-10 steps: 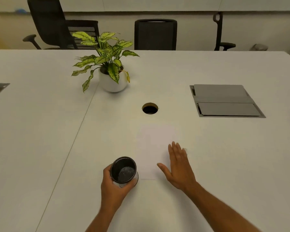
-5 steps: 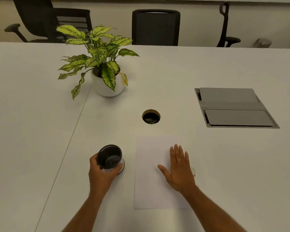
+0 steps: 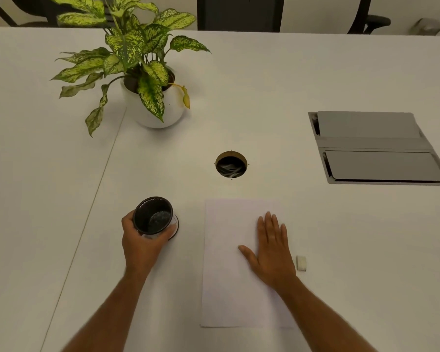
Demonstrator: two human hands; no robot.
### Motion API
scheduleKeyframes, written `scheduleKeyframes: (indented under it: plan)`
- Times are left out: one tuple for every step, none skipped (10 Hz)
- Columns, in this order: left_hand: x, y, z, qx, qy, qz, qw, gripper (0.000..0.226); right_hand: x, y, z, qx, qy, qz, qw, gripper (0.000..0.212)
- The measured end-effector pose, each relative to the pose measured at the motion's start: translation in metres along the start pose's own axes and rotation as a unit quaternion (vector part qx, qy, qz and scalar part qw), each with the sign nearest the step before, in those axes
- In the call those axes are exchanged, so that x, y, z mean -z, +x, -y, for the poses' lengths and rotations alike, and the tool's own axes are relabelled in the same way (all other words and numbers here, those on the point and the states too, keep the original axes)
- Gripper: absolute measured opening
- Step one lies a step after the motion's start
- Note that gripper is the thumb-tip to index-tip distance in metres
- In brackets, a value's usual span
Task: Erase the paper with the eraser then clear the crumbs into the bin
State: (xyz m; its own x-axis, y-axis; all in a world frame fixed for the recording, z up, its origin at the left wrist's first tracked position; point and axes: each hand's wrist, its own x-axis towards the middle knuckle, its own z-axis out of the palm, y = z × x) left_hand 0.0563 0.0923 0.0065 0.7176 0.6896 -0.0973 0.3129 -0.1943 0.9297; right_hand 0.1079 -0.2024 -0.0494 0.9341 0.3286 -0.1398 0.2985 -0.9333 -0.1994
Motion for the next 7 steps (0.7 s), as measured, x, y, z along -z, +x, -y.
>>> scheduleKeyframes:
  plan:
    - [-0.001, 0.002, 0.002, -0.004, 0.007, 0.000, 1.000, 0.091, -0.002, 0.000, 0.000, -0.003, -0.009, 0.000, 1.000, 0.090]
    - [-0.002, 0.002, 0.005, -0.004, 0.007, -0.004, 1.000, 0.090, -0.003, 0.000, 0.001, -0.001, -0.018, -0.002, 1.000, 0.090]
    - [-0.003, 0.002, 0.006, -0.004, 0.005, -0.006, 1.000, 0.090, -0.004, 0.000, 0.002, 0.001, -0.021, -0.004, 1.000, 0.090]
    - [-0.001, 0.000, 0.007, -0.007, 0.004, 0.000, 1.000, 0.094, -0.002, 0.000, 0.001, -0.003, -0.025, 0.007, 1.000, 0.090]
    - [0.001, -0.001, 0.009, -0.015, 0.007, 0.019, 1.000, 0.100, -0.001, -0.001, 0.002, 0.000, -0.007, 0.008, 1.000, 0.090]
    - [0.010, 0.000, 0.020, -0.013, 0.001, 0.039, 0.999, 0.111, 0.002, -0.002, -0.003, 0.001, 0.047, -0.024, 0.999, 0.090]
    - [0.018, -0.009, 0.020, 0.007, 0.022, 0.021, 1.000, 0.110, 0.015, -0.008, 0.001, -0.008, 0.138, -0.075, 0.988, 0.086]
